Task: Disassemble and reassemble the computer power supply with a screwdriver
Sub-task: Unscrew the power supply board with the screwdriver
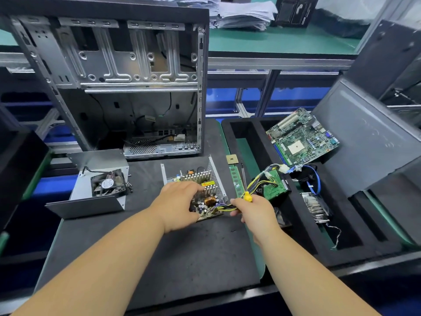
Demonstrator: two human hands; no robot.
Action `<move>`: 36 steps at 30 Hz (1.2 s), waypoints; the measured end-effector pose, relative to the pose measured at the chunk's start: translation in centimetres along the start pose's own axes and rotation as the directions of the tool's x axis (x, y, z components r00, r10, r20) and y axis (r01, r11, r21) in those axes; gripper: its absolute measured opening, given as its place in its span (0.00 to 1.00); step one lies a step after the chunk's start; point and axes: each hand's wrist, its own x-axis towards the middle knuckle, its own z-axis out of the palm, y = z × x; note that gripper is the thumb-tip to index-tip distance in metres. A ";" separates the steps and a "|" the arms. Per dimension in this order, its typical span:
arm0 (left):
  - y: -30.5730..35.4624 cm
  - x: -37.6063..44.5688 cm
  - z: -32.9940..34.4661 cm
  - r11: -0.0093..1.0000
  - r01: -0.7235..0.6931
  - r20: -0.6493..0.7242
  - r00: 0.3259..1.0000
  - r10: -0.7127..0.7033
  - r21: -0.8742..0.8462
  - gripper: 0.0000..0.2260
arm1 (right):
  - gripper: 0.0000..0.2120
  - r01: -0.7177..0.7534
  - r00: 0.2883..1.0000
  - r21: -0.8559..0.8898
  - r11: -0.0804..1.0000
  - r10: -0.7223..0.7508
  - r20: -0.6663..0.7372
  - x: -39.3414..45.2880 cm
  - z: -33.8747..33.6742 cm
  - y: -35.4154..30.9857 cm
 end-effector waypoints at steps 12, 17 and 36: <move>-0.1 0.2 0.0 1.000 -0.006 0.025 1.000 0.006 0.002 0.32 | 0.17 0.139 0.990 -0.364 0.921 -0.138 0.030 -1.3 0.6 -2.3; -0.1 0.2 -0.2 1.000 -0.002 0.034 0.999 0.002 -0.015 0.32 | 0.16 0.227 0.972 -0.607 0.762 -0.214 0.096 -1.4 1.9 -4.6; -0.7 0.5 0.0 0.997 -0.022 0.011 1.000 0.023 -0.071 0.31 | 0.10 0.294 0.954 -0.674 0.678 -0.249 0.165 3.5 3.6 -9.4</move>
